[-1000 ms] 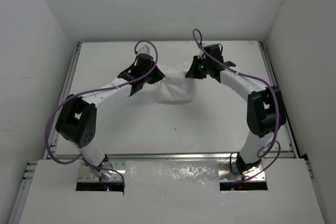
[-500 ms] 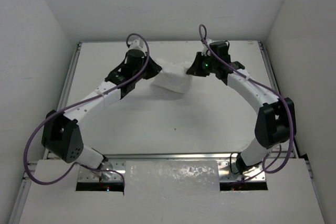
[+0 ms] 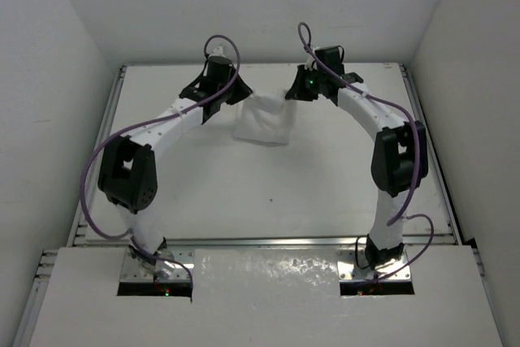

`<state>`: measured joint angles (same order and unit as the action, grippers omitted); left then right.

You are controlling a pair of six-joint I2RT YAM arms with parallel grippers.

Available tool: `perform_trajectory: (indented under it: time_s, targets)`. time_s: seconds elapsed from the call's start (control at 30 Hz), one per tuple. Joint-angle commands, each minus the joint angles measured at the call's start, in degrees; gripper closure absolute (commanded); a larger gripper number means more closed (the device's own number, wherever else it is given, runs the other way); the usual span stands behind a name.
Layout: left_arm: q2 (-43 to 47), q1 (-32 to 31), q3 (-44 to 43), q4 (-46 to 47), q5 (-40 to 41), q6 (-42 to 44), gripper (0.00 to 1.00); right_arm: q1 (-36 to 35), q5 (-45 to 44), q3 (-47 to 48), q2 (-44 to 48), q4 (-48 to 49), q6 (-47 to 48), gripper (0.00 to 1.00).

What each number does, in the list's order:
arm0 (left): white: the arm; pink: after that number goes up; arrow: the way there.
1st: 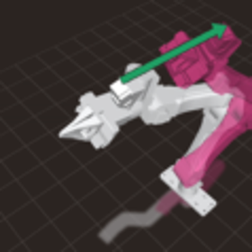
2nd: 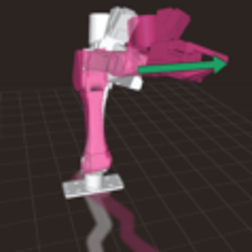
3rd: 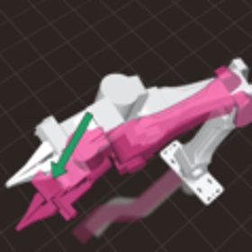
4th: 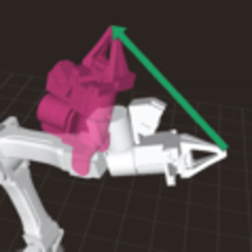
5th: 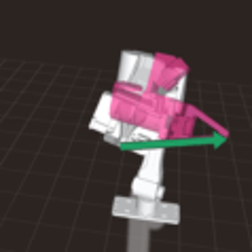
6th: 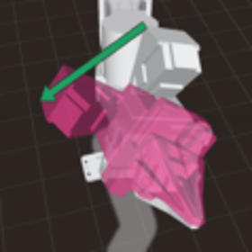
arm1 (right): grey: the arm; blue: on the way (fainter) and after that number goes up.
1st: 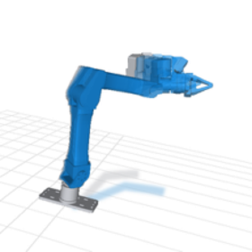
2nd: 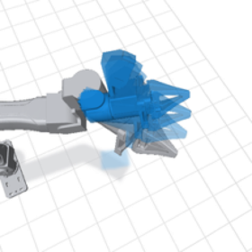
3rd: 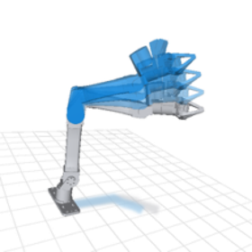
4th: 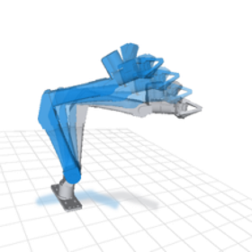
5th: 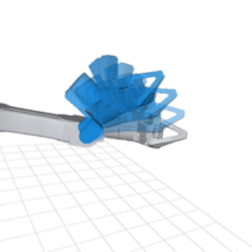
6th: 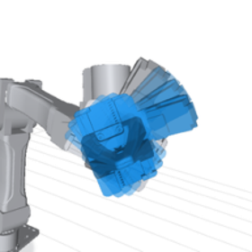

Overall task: Fold and stack the t-shirts
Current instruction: Fold the long partially folded tshirt into a neat square

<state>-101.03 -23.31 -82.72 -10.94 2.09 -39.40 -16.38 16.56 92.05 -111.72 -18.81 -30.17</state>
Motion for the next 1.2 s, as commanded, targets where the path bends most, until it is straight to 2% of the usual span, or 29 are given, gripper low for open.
perform_trajectory:
  time_s: [0.0,0.23,0.5,0.63,0.7,0.77,0.87,0.9,0.97,1.0,1.07,1.1,1.13,1.17]
  targets:
    - [-3.71,1.78,-5.95,-1.00,-3.31,0.99,1.00,0.47,-0.03,4.10,-1.04,-1.32,0.29,1.00]
    - [-8.56,4.49,-10.44,-1.81,-3.93,0.99,1.00,1.26,-0.83,5.76,-4.37,-1.23,-0.50,1.00]
    - [-21.30,6.70,-26.86,-6.72,-4.37,2.31,1.00,4.08,2.77,22.10,-17.89,-5.10,-0.76,0.97]
    - [-25.43,7.22,-31.88,-7.69,-6.04,1.87,1.00,4.25,3.57,26.51,-22.39,-5.89,-1.03,0.96]
    - [-27.63,7.31,-34.34,-8.48,-6.48,1.95,0.97,4.34,4.01,27.22,-23.62,-5.37,-1.38,0.95]
    - [-28.69,7.49,-34.70,-7.87,-6.74,2.04,0.88,4.43,4.71,27.48,-25.12,-4.66,-1.55,0.95]
    - [-29.66,7.93,-34.70,-7.00,-6.74,2.04,0.74,4.51,4.62,28.53,-26.87,-3.52,-1.82,0.89]
    - [-30.01,8.36,-34.97,-6.64,-6.48,1.61,0.61,4.78,4.63,30.28,-28.10,-4.04,-1.99,0.71]
    - [-30.45,8.63,-35.67,-6.38,-6.31,1.87,0.43,4.96,3.14,32.83,-29.60,-5.53,-1.91,0.40]
    - [-30.36,8.72,-36.02,-6.64,-5.78,1.95,0.40,5.13,2.78,34.76,-29.78,-5.80,-1.65,0.29]
    - [-28.96,8.90,-35.76,-7.69,-4.20,2.66,0.39,5.13,0.77,37.40,-29.26,-6.76,-0.68,0.25]
    - [-26.61,8.90,-34.71,-7.61,-2.54,3.27,0.41,5.13,-0.29,37.93,-28.73,-7.29,-0.24,0.11]
    - [-26.58,8.72,-32.79,-6.91,-2.53,3.54,0.41,5.22,-1.43,38.11,-27.94,-7.30,0.20,0.10]
    - [-23.36,8.63,-30.25,-4.55,-0.53,3.80,0.42,5.22,-2.57,37.85,-26.98,-7.12,0.81,0.01]
